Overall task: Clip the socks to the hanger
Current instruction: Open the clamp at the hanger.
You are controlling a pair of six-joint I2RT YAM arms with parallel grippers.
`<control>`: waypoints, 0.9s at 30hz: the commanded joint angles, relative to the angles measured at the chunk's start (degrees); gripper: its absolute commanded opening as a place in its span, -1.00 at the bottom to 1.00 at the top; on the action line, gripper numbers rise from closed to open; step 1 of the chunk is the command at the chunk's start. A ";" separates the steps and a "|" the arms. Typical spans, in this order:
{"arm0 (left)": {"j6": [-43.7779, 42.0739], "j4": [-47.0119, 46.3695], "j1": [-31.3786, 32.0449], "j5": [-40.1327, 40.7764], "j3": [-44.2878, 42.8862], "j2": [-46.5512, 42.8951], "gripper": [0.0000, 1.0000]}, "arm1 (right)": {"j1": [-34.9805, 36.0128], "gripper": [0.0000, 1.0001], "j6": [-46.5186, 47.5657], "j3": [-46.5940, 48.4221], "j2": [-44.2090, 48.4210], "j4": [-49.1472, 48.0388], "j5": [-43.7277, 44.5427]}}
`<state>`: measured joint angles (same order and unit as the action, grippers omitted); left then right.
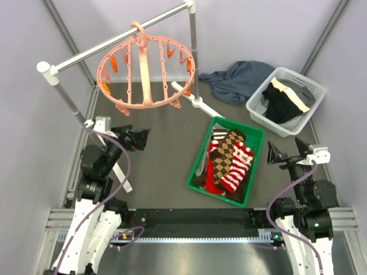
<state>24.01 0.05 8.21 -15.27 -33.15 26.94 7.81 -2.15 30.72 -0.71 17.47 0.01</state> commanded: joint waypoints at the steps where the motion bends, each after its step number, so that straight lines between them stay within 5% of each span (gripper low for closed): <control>1: 0.97 -4.01 6.10 -3.11 -3.85 6.53 0.96 | 0.80 0.97 -0.66 -0.48 2.38 -3.76 -0.54; 6: -3.62 -2.95 27.43 20.38 -8.16 15.59 0.97 | 1.24 0.98 -0.57 -0.66 2.90 -3.94 -0.28; 12: 1.74 -11.39 37.04 38.43 -7.19 17.44 0.97 | 1.85 0.98 -0.66 -0.84 4.31 -3.85 -0.19; 17: -3.34 -16.92 50.55 52.86 -11.41 24.12 0.97 | 2.12 0.98 -0.66 -1.10 5.37 -4.03 1.03; 22: -8.98 -21.24 57.27 70.68 -17.11 32.27 0.96 | 2.20 0.98 -0.66 -1.19 6.07 -4.12 1.22; 27: -10.55 -25.51 59.12 80.39 -20.47 37.83 0.86 | 2.38 0.98 -0.75 -1.01 6.25 -3.94 1.13</control>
<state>16.86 -17.15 66.61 51.96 -50.37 62.57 9.23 -2.59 29.61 -0.47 15.79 0.75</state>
